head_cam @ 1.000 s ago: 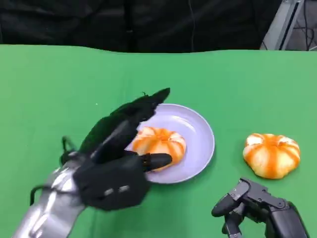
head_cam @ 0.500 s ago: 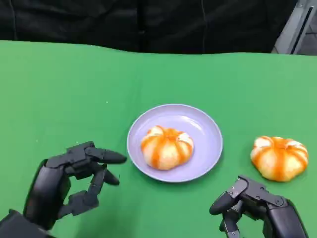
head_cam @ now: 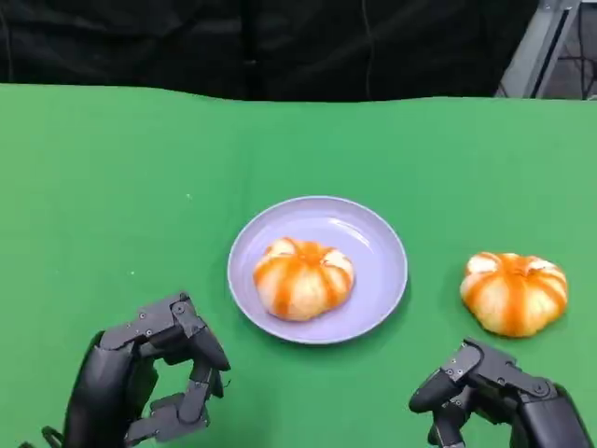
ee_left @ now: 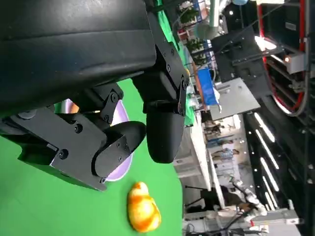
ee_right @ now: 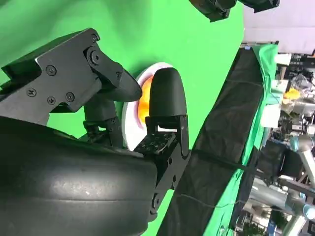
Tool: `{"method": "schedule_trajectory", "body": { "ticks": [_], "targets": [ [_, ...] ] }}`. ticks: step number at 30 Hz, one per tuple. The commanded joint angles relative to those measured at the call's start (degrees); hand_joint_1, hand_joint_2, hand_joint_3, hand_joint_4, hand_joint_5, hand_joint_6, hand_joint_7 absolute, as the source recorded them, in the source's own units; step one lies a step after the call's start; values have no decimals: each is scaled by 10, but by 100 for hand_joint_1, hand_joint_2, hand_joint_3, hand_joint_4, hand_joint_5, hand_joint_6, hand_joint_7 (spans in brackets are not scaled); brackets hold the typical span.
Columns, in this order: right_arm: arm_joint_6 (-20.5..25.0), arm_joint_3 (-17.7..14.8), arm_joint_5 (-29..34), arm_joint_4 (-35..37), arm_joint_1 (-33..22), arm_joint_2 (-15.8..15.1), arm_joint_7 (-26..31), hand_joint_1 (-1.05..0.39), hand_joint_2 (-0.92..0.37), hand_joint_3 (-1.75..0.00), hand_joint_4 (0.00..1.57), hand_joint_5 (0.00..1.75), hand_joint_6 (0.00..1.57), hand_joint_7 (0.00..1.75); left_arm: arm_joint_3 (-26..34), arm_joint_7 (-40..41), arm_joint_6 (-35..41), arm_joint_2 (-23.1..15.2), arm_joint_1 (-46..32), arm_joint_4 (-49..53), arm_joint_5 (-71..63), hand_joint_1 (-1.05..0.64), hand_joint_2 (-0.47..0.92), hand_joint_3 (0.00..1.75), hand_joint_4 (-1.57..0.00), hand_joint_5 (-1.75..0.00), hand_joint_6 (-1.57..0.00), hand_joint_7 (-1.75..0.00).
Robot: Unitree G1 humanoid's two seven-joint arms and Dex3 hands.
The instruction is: Grasp the bread from the table and place it into the plate.
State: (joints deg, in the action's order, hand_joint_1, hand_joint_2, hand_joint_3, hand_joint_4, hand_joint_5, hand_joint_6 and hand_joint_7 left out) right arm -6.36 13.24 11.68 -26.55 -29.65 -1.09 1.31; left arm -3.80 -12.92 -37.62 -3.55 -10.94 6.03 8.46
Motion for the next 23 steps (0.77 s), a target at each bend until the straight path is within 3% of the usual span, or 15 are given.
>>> {"method": "schedule_trajectory", "body": {
  "ticks": [1, 10, 18, 23],
  "targets": [
    [0, -4, -3, -8, -3, -6, -2, -5, -54, -111, 61, 161, 71, 128, 7, -6, -9, -3, 1, 3, -1, -9, 53, 117, -85, -175, -74, -161],
    [-1, -12, -3, -10, -2, -5, -1, -5, -54, -110, 62, 162, 72, 129, 10, 3, 4, 2, 9, 0, -12, -9, 49, 121, -86, -175, -76, -159],
    [0, -14, -13, -7, -1, -3, -5, -4, -54, -110, 61, 163, 71, 130, 14, 4, -4, 5, 12, 6, -24, -10, 56, 110, -85, -175, -75, -159],
    [-3, -13, -8, -6, -1, -5, -4, -4, -53, -112, 61, 163, 70, 131, 17, 1, -9, 6, 13, 10, -25, -10, 55, 112, -85, -175, -75, -160]
  ]
}}
